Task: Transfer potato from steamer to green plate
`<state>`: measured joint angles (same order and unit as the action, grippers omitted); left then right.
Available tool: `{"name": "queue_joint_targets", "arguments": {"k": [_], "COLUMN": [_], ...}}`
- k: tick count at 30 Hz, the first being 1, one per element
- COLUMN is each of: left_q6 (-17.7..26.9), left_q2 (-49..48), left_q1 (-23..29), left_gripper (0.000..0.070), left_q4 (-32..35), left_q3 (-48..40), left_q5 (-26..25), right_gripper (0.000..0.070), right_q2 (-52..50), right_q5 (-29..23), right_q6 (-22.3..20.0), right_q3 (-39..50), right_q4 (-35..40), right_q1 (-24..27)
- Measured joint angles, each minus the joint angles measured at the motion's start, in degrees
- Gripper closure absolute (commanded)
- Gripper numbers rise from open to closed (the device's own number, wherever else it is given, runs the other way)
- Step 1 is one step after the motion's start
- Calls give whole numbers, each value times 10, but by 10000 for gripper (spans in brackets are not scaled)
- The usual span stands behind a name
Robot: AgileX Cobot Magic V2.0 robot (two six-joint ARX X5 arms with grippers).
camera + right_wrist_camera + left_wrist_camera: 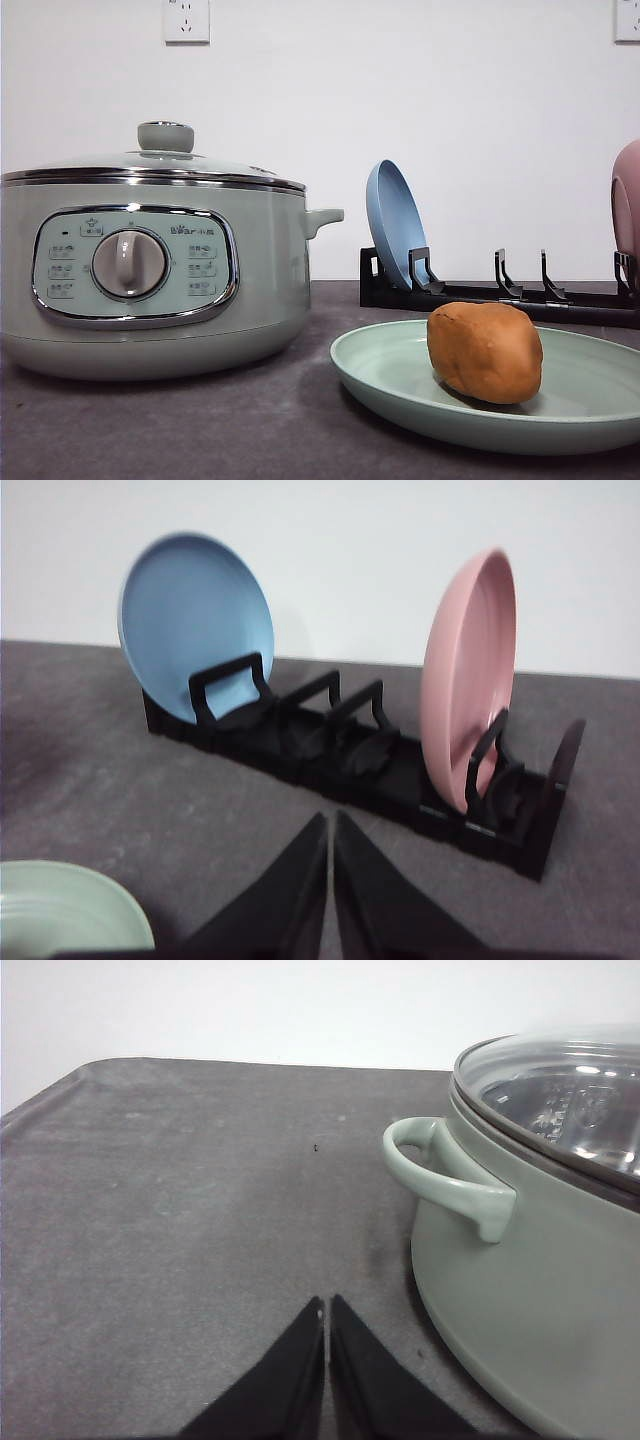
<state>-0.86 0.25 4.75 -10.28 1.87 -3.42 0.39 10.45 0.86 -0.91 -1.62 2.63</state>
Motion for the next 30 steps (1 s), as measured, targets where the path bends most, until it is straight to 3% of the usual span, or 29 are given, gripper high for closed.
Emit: {"name": "queue_joint_targets", "arguments": {"k": [7, 30], "left_q6": [0, -1], "left_q2": [0, 0], "left_q1": [0, 0], "left_gripper": [700, 700], "left_q4": [0, 0], "left_q3": [0, 0], "left_q5": [0, 0], "right_gripper": [700, 700], "right_q2": [0, 0], "right_q5": [-2, -2], "right_q6": [0, 0], "right_q3": [-1, -1], "right_q4": [-77, -76], "right_q1": [0, 0]}}
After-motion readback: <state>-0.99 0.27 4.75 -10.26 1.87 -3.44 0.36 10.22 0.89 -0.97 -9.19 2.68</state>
